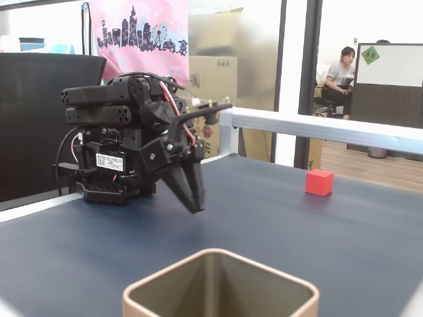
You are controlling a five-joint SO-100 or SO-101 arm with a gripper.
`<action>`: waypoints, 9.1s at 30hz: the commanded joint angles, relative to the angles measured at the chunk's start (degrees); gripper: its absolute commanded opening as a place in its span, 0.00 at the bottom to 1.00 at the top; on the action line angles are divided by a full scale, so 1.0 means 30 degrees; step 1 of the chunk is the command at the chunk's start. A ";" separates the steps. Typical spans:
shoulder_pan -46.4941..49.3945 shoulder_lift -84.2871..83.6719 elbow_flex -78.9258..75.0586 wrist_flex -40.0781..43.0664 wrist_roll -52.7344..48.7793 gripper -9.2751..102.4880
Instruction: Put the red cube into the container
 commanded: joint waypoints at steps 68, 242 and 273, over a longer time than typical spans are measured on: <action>-1.5000 -4.0049 -3.7412 0.2168 1.3828 0.40; 1.2686 -4.6787 -5.1914 -0.4541 0.1113 0.24; 1.2070 -4.3740 -4.9775 -0.4922 0.2344 0.09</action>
